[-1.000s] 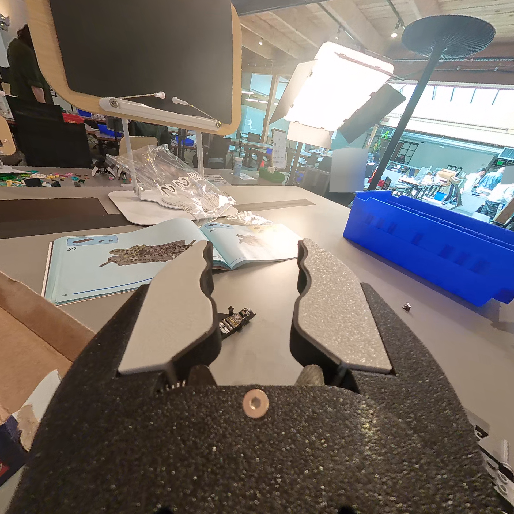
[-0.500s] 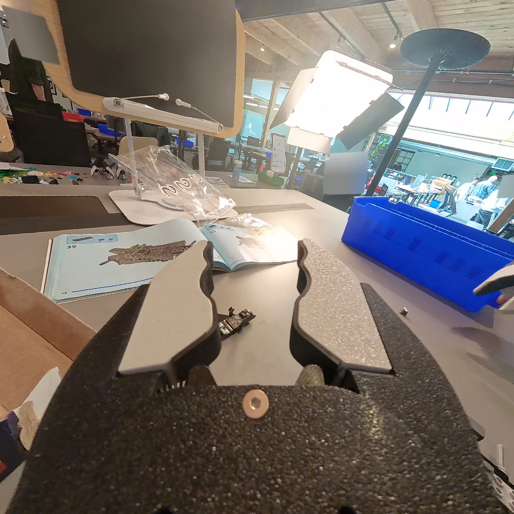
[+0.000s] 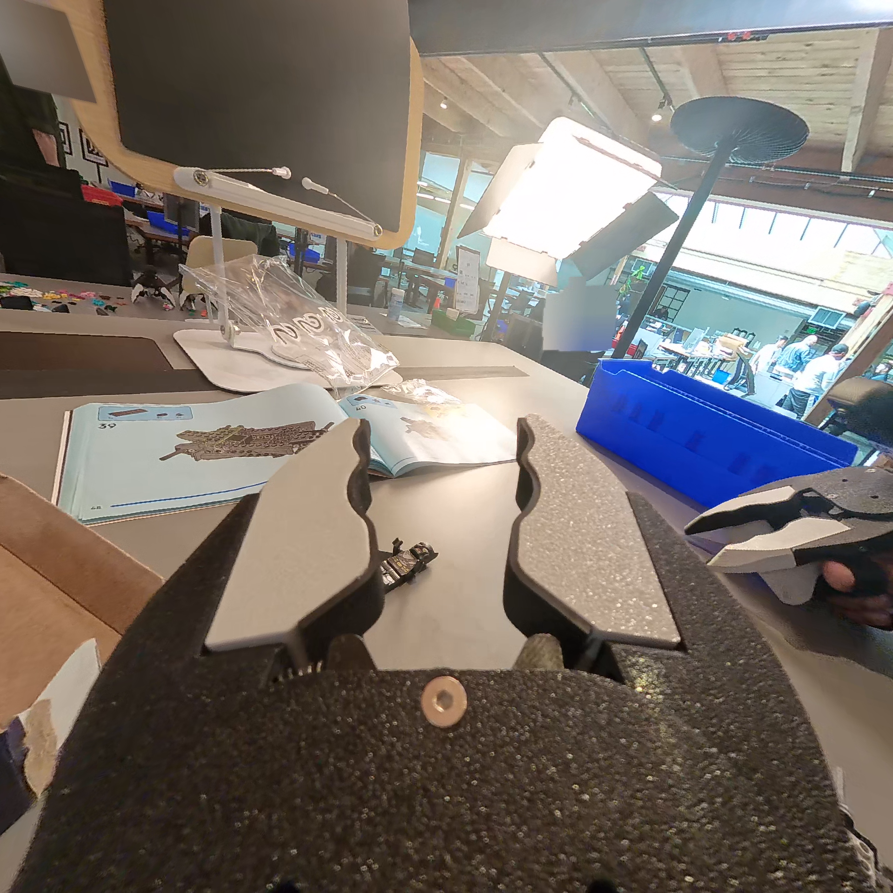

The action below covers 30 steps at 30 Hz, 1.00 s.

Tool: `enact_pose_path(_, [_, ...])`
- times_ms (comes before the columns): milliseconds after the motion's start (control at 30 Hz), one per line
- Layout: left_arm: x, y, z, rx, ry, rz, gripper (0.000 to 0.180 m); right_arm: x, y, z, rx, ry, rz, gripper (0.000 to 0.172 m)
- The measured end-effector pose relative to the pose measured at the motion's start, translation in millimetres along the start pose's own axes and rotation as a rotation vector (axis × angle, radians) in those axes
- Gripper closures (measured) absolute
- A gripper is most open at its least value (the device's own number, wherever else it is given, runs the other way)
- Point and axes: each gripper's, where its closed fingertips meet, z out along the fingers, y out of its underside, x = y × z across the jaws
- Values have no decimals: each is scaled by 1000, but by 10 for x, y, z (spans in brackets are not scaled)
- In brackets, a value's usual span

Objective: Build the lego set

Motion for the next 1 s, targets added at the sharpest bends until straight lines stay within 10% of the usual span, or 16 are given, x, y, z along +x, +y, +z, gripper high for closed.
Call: enact_pose_path(1000, [-5, 9, 12, -6, 2, -10, 122, -64, -71, 149, -37, -52, -118, 157])
